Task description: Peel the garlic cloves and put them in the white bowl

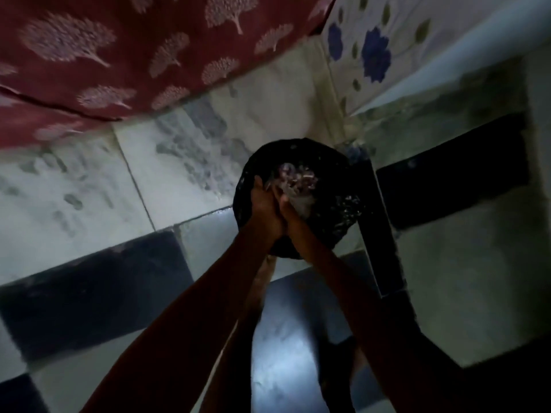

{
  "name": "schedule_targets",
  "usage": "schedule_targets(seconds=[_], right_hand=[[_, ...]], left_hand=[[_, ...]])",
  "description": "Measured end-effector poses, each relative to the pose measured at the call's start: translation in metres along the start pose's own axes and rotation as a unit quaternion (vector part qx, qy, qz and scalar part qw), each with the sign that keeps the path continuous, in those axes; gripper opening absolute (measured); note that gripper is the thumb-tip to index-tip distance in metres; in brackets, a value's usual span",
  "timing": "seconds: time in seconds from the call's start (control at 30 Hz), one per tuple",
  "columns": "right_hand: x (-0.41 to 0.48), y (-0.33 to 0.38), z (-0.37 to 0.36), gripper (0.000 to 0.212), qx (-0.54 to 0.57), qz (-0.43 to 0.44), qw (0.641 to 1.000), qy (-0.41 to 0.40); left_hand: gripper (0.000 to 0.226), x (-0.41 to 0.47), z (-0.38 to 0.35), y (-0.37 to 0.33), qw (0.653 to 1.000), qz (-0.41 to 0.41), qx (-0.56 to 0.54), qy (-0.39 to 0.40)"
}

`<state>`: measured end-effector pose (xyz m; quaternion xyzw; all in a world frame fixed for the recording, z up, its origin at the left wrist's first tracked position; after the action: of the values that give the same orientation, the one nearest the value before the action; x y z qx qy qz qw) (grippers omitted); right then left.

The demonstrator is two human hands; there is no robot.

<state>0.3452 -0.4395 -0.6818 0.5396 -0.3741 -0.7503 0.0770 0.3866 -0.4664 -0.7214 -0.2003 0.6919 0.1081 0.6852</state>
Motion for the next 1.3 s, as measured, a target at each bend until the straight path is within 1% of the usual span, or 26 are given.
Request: schedule_targets(seconds=[0.03, 0.1, 0.17, 0.2, 0.27, 0.3, 0.33, 0.4, 0.43, 0.5, 0.57, 0.63, 0.7, 0.77, 0.83, 0.97, 1.13, 1.23, 1.3], right_hand=[[0.016, -0.004, 0.004, 0.043, -0.008, -0.011, 1.000, -0.015], [0.029, -0.002, 0.018, 0.043, -0.018, -0.016, 0.997, -0.077], [0.012, 0.014, 0.028, 0.045, -0.009, -0.005, 0.993, -0.117], [-0.006, 0.023, 0.030, 0.044, -0.003, -0.001, 0.993, -0.119], [-0.062, 0.053, 0.036, 0.025, 0.014, -0.006, 0.994, -0.111], [-0.093, 0.071, 0.042, 0.021, 0.018, 0.003, 0.993, -0.114], [-0.124, 0.090, 0.051, 0.023, 0.024, 0.016, 0.992, -0.120], [-0.182, 0.133, 0.072, 0.025, 0.015, 0.052, 0.990, -0.133], [-0.207, 0.155, 0.082, 0.022, -0.003, 0.065, 0.987, -0.144], [-0.256, 0.194, 0.104, 0.017, -0.019, 0.074, 0.983, -0.164], [-0.315, 0.239, 0.140, 0.020, 0.008, 0.091, 0.977, -0.194], [-0.351, 0.269, 0.159, 0.019, 0.023, 0.104, 0.973, -0.205], [-0.407, 0.305, 0.200, 0.021, 0.045, 0.122, 0.964, -0.232], [-0.460, 0.325, 0.243, 0.018, 0.051, 0.155, 0.952, -0.258], [-0.498, 0.328, 0.284, 0.017, 0.075, 0.170, 0.941, -0.282], [-0.556, 0.306, 0.379, 0.019, 0.147, 0.161, 0.911, -0.350], [-0.618, 0.244, 0.508, 0.020, 0.222, 0.155, 0.856, -0.440], [-0.643, 0.198, 0.581, 0.018, 0.261, 0.138, 0.828, -0.477], [-0.652, 0.178, 0.617, 0.017, 0.266, 0.136, 0.818, -0.491]], left_hand=[[0.074, 0.002, -0.001, 0.003, 1.000, -0.003, -0.002, 0.007], [0.077, -0.003, -0.004, 0.006, 0.999, -0.002, -0.005, 0.049], [0.078, -0.015, -0.006, 0.006, 0.994, 0.043, -0.048, 0.092], [0.076, -0.023, -0.004, 0.004, 0.992, 0.053, -0.060, 0.095], [0.066, -0.047, 0.000, -0.004, 0.994, 0.045, -0.058, 0.076], [0.059, -0.064, 0.003, -0.009, 0.998, 0.026, -0.038, 0.052], [0.049, -0.088, 0.004, -0.014, 0.999, 0.008, -0.007, 0.034], [0.029, -0.159, 0.001, -0.022, 0.997, -0.007, 0.068, 0.032], [0.026, -0.200, 0.001, -0.025, 0.994, -0.016, 0.102, 0.032], [0.026, -0.284, 0.000, -0.028, 0.987, -0.033, 0.154, 0.037], [0.023, -0.381, -0.008, -0.032, 0.975, -0.061, 0.210, 0.050], [0.020, -0.437, -0.008, -0.034, 0.961, -0.095, 0.255, 0.049], [0.022, -0.512, -0.021, -0.025, 0.942, -0.128, 0.302, 0.071], [0.023, -0.578, -0.034, 0.000, 0.927, -0.138, 0.330, 0.114], [0.023, -0.623, -0.047, 0.031, 0.907, -0.141, 0.367, 0.149], [0.025, -0.687, -0.085, 0.114, 0.838, -0.183, 0.469, 0.211], [0.019, -0.734, -0.130, 0.250, 0.775, -0.182, 0.540, 0.274], [0.017, -0.756, -0.155, 0.331, 0.726, -0.228, 0.571, 0.308], [0.016, -0.763, -0.171, 0.371, 0.693, -0.270, 0.585, 0.324]])
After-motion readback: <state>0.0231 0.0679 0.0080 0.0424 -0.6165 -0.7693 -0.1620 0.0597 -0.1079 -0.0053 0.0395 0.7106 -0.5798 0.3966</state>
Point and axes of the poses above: each hand's wrist, its own x-axis towards the middle knuckle, its own z-axis out of the back of the hand, y = z × x, the point moved 8 cm from there along x, towards the middle knuckle, and after that the axes turned 15 degrees about -y, right-handed, at the moved point
